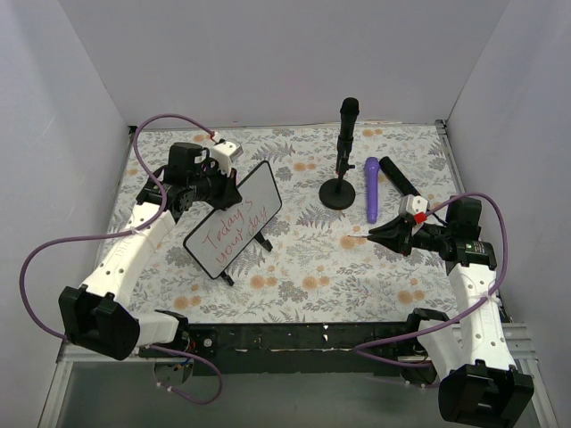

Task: Write a sentence on the whiteboard
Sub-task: Place the whiteboard on the whiteboard stand.

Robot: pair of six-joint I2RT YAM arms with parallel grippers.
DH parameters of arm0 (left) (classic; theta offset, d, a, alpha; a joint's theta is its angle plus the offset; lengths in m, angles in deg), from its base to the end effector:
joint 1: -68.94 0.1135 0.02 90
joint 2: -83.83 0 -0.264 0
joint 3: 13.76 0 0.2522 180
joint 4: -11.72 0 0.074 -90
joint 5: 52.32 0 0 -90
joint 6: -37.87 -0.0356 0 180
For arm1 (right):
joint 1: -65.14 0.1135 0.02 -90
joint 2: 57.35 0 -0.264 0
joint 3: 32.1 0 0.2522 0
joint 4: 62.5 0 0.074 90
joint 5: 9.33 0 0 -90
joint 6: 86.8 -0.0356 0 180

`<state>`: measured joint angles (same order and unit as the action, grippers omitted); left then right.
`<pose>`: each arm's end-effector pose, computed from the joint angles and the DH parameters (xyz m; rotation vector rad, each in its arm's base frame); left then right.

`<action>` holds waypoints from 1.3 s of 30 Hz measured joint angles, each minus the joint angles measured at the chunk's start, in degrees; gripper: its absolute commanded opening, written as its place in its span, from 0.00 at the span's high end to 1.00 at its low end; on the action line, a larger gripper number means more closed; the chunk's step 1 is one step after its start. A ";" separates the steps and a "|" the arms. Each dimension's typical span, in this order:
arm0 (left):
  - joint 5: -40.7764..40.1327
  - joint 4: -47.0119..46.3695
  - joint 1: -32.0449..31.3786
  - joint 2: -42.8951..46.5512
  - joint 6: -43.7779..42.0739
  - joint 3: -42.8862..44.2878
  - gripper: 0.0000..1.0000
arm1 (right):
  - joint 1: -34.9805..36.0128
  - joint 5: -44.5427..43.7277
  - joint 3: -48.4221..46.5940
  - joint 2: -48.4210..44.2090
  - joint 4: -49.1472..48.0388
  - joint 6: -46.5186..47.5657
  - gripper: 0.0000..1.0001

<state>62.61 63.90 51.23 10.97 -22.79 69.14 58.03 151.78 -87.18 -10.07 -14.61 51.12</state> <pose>0.2520 -0.0962 0.3384 -0.0089 2.3992 -0.9069 0.1592 0.0141 0.2866 -1.1540 1.4351 0.7320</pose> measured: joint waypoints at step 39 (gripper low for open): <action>-0.28 2.12 -0.02 2.05 -0.68 -4.20 1.00 | 0.00 -0.04 0.79 0.13 -0.02 0.00 0.99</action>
<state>62.33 66.02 51.21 13.02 -23.46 64.95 58.03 151.74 -86.40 -9.93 -14.63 51.12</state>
